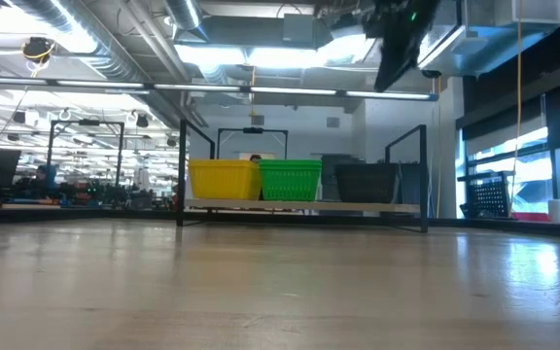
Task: Stack baskets on shelf by color
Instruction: Stack the yellow bin on top of the yellow bin on the shelf
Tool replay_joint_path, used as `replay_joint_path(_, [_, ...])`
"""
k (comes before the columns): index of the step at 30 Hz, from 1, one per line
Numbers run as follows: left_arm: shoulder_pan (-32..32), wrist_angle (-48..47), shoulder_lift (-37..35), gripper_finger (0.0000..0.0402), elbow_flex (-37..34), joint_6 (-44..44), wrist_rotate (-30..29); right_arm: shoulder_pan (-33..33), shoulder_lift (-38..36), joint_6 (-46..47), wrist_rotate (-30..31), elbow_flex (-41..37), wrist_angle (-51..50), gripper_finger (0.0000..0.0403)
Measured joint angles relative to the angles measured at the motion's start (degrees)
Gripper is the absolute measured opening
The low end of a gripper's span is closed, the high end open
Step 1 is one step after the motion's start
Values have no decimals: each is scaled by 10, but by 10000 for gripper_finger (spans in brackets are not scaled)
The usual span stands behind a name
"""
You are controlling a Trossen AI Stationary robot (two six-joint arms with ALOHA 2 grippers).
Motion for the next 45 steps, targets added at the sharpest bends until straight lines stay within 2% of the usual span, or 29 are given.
replay_joint_path(6, [0, 0, 0, 50, 0, 0, 0, 131, -49, 68, -20, 5, -101, 116])
replay_joint_path(12, [0, -1, 0, 50, 0, 0, 0, 288, -74, 127, -125, 5, -103, 116])
replay_joint_path(16, [0, -11, 0, 50, 0, -1, 3, 381, -75, 237, -159, 5, -103, 116])
replay_joint_path(19, [0, -24, 0, 50, 0, -12, 30, 435, -70, 327, -165, 5, -105, 116])
replay_joint_path(24, [0, -45, 0, 50, 0, -13, 97, 509, -63, 464, -164, 5, -109, 116])
replay_joint_path(31, [0, -72, 0, 50, 0, -11, 100, 602, -16, 616, -138, 5, -105, 116])
replay_joint_path(45, [0, -77, 0, 50, 0, -11, 100, 711, 156, 632, -138, 5, -112, 116])
